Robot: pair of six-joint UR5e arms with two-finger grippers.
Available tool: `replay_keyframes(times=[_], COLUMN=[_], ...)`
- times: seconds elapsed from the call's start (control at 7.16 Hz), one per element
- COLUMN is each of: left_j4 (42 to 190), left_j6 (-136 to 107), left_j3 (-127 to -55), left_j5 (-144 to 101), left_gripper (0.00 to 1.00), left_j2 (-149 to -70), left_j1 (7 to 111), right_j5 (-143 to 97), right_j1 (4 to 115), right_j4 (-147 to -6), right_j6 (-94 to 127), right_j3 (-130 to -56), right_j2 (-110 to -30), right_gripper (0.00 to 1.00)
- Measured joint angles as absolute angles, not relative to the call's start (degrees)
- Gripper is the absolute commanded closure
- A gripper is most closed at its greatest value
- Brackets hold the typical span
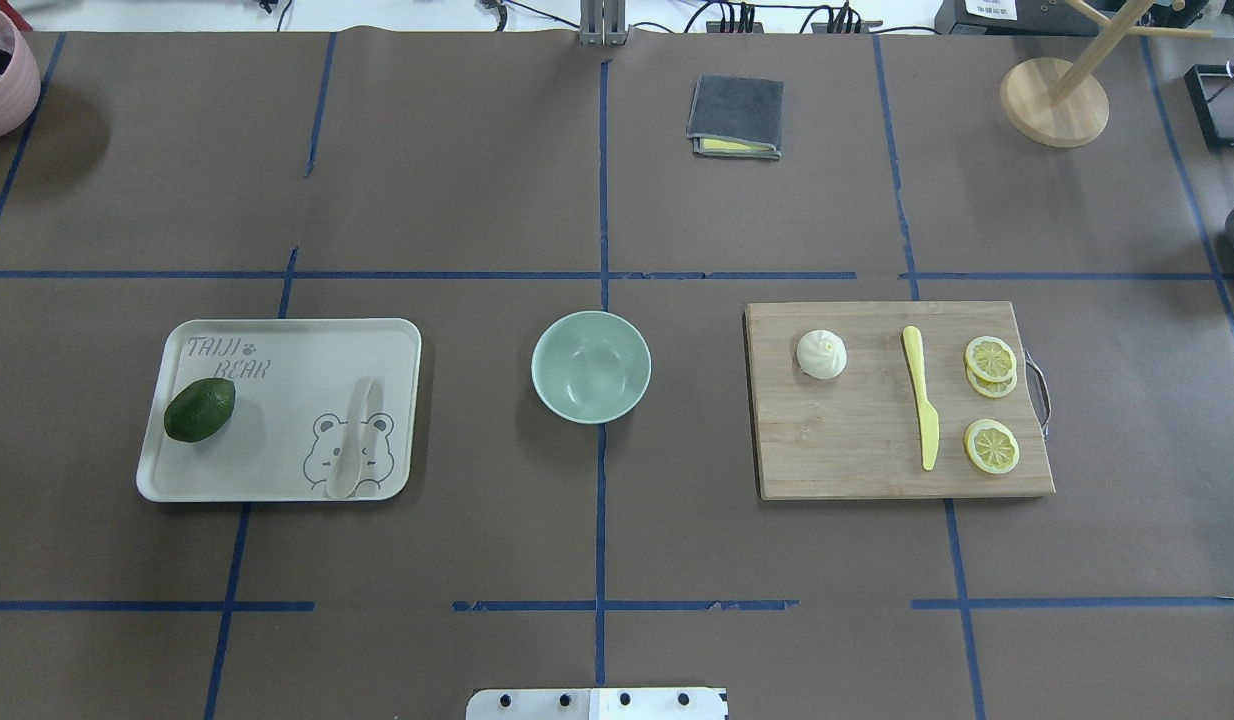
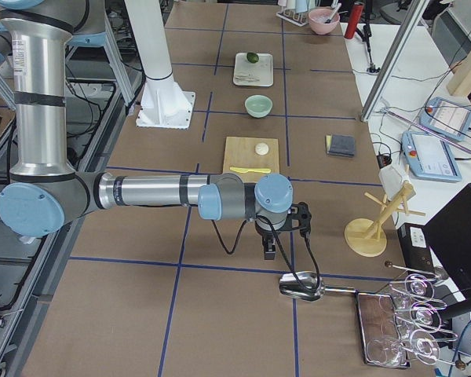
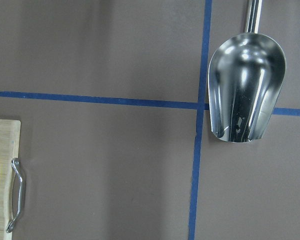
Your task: Put spoon and bun in bowl
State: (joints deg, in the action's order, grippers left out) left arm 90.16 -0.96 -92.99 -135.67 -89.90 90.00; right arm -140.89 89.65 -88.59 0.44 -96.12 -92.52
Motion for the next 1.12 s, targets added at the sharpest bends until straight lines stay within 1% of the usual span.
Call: replay_keyframes(times=[0.42,0.56,0.84,1.12], left_j4=[90.5,91.0,92.5,94.3], left_j6=[-0.9,-0.9,-1.6,-8.1], left_j3=[-93.0,-94.1,-98.6,-102.4], left_j5=[-135.7,-135.7,-135.6,-135.1], left_gripper=[0.0,0.0,0.0,0.0], left_j2=[-90.0,-90.3,-92.3,-95.6], left_j1=[89.9,89.8,87.0,80.4], right_j5=[-140.7,-140.7,-140.6,-140.5], right_j1=[89.6,89.6,89.6,89.6], right_j4=[-88.5,-88.5,-88.4,-88.4], right_j6=[0.5,0.4,0.3,0.5], right_j3=[-96.1,-96.4,-97.3,-97.6], right_j2=[-92.3,-92.1,-90.9,-90.4], right_gripper=[0.0,0.0,0.0,0.0])
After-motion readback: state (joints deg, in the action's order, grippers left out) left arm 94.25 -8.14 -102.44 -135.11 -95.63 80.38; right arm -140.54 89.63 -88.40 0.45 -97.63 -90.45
